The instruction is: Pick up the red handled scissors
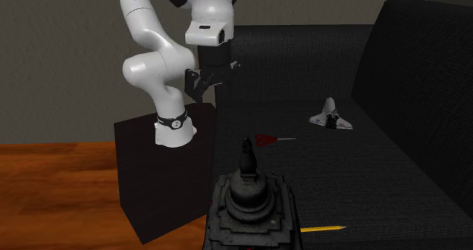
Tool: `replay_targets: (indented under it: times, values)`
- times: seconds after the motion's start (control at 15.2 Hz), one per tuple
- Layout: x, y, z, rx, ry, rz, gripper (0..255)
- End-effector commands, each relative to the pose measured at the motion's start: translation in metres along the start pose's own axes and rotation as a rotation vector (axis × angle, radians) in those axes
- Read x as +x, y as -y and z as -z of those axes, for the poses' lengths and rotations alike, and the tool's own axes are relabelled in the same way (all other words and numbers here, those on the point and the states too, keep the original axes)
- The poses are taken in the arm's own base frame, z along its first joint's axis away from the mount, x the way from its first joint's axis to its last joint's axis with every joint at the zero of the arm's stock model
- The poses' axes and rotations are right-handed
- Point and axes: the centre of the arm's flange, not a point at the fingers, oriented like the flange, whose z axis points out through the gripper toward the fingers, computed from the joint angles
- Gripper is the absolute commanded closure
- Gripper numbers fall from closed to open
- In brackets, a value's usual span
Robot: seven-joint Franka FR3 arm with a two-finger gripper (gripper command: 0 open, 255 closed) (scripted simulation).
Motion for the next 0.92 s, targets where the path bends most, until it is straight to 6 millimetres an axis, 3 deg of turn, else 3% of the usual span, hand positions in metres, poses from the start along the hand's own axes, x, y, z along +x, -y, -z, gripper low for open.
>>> replay_targets:
  times: [0.0,0.86]
  values:
    - [0.003,0.019,-0.019,0.009,-0.001,0.027,0]
    - [0.014,0.144,-0.127,0.062,0.003,0.202,0]
